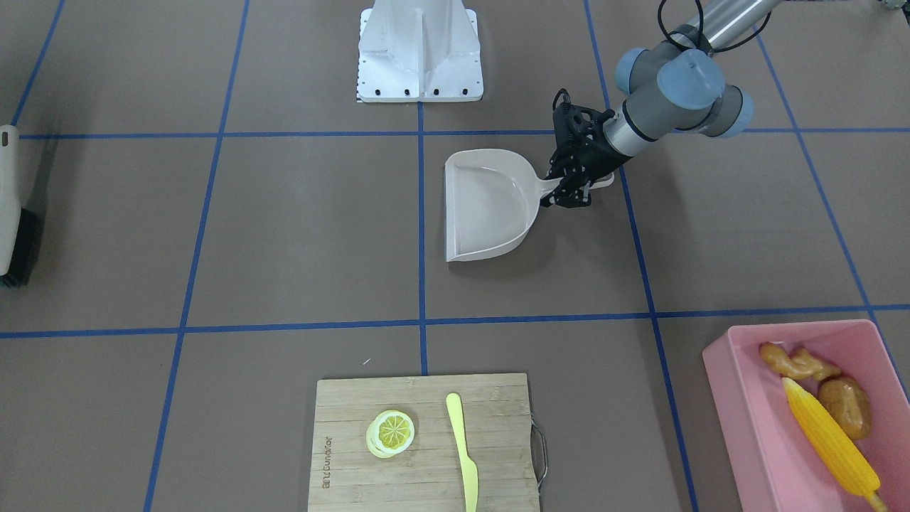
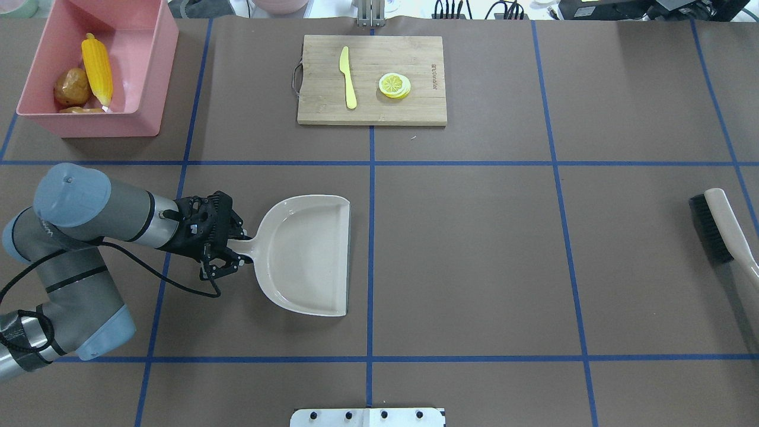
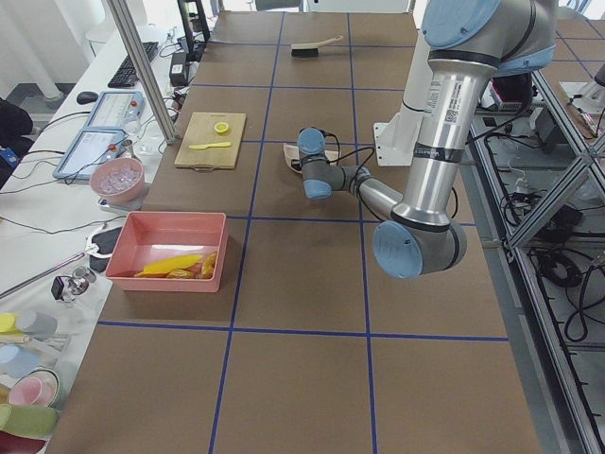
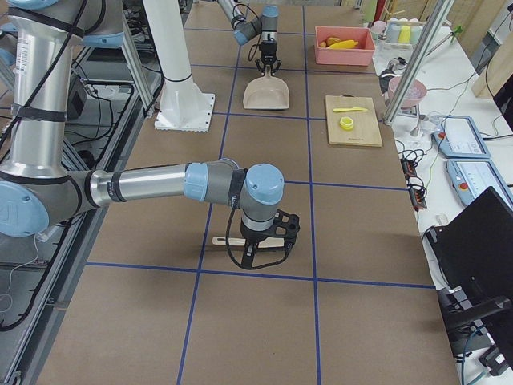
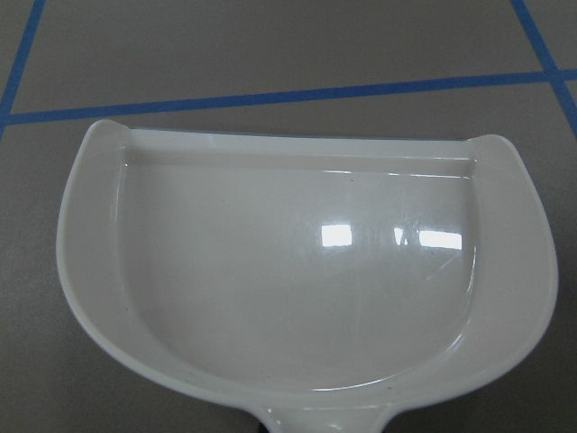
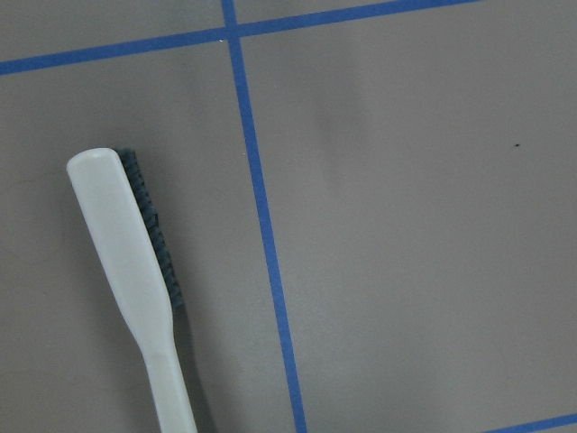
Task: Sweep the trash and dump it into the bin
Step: 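Carry the empty dustpan back and lower it onto the table with the left gripper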
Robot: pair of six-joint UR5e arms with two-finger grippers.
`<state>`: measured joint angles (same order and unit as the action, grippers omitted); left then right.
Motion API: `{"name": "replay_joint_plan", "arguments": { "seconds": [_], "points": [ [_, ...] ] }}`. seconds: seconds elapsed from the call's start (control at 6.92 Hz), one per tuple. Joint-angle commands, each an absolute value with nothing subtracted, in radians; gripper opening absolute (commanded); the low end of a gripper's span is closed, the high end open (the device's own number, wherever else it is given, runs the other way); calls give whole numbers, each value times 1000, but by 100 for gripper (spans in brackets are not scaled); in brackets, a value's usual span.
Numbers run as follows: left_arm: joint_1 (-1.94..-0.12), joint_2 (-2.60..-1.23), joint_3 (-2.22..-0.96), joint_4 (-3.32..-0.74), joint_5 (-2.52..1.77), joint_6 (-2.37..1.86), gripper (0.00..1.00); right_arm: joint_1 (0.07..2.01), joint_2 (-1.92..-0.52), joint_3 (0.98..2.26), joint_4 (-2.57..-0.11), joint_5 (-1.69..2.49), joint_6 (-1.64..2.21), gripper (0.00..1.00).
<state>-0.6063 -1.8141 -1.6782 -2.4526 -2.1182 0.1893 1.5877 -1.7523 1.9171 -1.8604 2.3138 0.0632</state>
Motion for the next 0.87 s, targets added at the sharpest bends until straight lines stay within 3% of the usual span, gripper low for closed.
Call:
{"name": "replay_joint_plan", "arguments": {
  "seconds": [0.0, 0.72],
  "points": [
    [-606, -1819, -1680, -2427, -2118, 121, 0, 1588, -1746, 1933, -1859, 2315, 63, 100],
    [-600, -1848, -1671, -2428, -2120, 130, 0, 1606, -1752, 1948, -1861, 2315, 60, 100]
  ]
}}
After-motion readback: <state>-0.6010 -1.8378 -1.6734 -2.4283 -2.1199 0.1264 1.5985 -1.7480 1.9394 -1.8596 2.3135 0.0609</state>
